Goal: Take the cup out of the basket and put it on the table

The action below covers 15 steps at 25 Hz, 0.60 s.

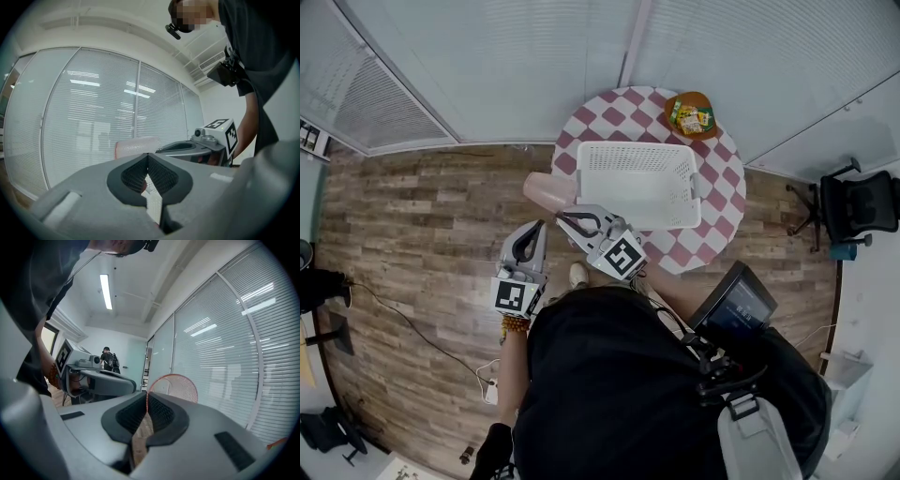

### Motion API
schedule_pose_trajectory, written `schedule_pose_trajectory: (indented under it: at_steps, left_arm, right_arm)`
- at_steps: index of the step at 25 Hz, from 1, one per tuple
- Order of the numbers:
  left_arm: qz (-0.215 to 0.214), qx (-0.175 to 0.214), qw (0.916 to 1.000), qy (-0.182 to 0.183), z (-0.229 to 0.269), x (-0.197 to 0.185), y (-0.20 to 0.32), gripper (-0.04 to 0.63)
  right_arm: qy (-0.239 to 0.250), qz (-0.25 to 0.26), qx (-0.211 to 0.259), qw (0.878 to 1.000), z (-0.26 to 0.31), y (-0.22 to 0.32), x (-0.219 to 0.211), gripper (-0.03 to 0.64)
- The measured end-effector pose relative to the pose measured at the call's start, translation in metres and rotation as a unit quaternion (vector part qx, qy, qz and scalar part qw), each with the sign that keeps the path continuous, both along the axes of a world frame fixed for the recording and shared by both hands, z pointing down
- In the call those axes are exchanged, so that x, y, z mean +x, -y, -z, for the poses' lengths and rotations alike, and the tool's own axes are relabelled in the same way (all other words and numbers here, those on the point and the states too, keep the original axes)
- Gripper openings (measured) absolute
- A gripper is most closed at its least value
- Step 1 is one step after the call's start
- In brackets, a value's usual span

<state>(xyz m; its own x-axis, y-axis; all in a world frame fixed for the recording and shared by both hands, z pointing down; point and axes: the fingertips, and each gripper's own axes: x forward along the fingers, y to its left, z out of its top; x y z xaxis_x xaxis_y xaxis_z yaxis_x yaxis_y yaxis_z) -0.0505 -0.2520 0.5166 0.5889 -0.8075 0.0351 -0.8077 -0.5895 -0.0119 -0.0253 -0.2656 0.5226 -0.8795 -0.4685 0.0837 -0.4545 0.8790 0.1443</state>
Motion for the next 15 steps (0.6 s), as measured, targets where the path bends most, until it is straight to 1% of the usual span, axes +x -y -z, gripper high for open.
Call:
schedule_pose_trajectory:
  at_steps: [4, 10, 12, 15]
  left_arm:
    - [-0.003, 0.005, 1.0, 0.004, -0.0016, 0.0003, 0.0006, 0.003]
    - [-0.001, -0.004, 1.0, 0.003, -0.0047, 0.0018, 0.0006, 0.004]
    - [-0.005, 0.0, 1.0, 0.006, -0.0073, 0.0013, -0.0006, 0.004]
    - [-0.005, 0.003, 1.0, 0.002, -0.0067, 0.0008, -0.0026, 0.004]
  right_arm:
    - [-0.004, 0.002, 0.0, 1.0, 0.0018, 0.0003, -0.0004, 0.018]
    - [-0.005, 0.006, 0.001, 1.0, 0.0036, 0.0001, -0.0002, 0.018]
    - [-0.006, 0.008, 0.004, 1.0, 0.0022, -0.0011, -0.0003, 0.018]
    - [-0.006, 0.015, 0.004, 1.0, -0.0016, -0.0053, -0.0012, 0.018]
